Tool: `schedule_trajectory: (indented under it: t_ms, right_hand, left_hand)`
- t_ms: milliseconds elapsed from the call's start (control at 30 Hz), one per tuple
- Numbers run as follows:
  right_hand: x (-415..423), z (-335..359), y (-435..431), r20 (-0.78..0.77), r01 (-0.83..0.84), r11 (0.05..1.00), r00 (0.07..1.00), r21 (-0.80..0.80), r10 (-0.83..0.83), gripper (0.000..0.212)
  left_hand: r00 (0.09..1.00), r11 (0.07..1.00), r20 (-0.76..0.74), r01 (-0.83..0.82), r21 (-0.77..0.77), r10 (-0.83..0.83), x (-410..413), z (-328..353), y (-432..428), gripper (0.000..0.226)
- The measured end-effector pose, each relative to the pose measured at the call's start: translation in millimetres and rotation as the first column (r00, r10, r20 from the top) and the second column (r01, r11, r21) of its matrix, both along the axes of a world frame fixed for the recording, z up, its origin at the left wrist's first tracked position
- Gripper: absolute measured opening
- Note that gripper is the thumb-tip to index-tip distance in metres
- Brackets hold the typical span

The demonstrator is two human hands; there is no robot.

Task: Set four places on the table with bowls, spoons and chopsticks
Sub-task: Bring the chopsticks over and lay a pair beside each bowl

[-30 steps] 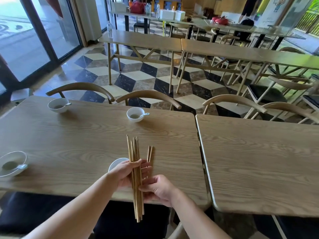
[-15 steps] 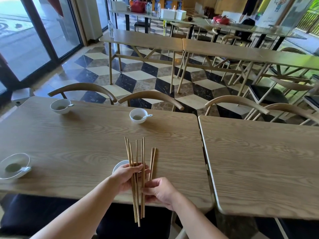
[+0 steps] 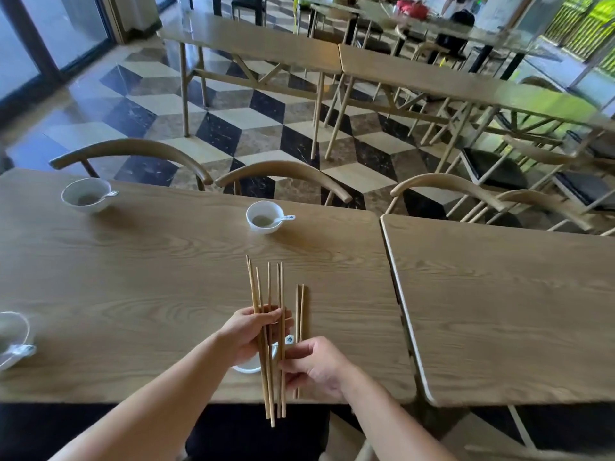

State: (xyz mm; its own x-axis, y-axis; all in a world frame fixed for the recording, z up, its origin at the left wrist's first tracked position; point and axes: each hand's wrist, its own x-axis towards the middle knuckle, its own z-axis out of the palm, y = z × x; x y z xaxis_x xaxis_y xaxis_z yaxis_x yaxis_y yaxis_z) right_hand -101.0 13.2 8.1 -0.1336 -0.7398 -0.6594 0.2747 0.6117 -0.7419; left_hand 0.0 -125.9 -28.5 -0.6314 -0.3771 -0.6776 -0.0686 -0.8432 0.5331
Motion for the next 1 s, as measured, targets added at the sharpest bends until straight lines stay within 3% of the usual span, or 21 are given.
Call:
schedule_trajectory:
  t_ms: [200,367,433,500,667,1000]
  right_hand:
    - [-27.7,-1.4,-32.7,-0.029,0.082,0.996,0.996,0.048,-0.080,0.024]
    - [-90.4,-15.0,-75.4,-0.098,0.304,0.950,0.950,0.075,-0.297,0.016]
    - [-117.8,-24.2,-97.9,-0.128,0.347,0.934,0.934,0.090,-0.334,0.022]
    - [-142.8,-38.9,-121.5,-0.179,0.343,0.933,0.930,0.114,-0.320,0.028]
    - [-189.9,-88.7,-177.6,-0.258,0.276,0.941,0.940,0.194,-0.223,0.019]
    - [-211.2,-134.4,-233.4,-0.370,0.207,0.945,0.923,0.255,-0.102,0.014]
  left_hand:
    - [0.999,0.999,-0.046,0.028,0.027,-0.027,-24.5,-0.6,-34.7,0.016]
    - [0.999,0.999,-0.042,0.013,0.033,-0.012,-44.1,-1.9,-79.1,0.017]
    - [0.999,1.000,-0.028,-0.017,0.021,0.018,-50.6,-3.4,-97.3,0.017]
    - [0.998,0.998,-0.011,-0.067,0.021,0.067,-56.4,-8.2,-113.4,0.017]
    - [0.986,0.984,0.030,-0.165,0.062,0.164,-69.2,-38.6,-134.2,0.019]
    - [0.969,0.962,0.107,-0.237,0.134,0.224,-70.7,-89.8,-132.7,0.023]
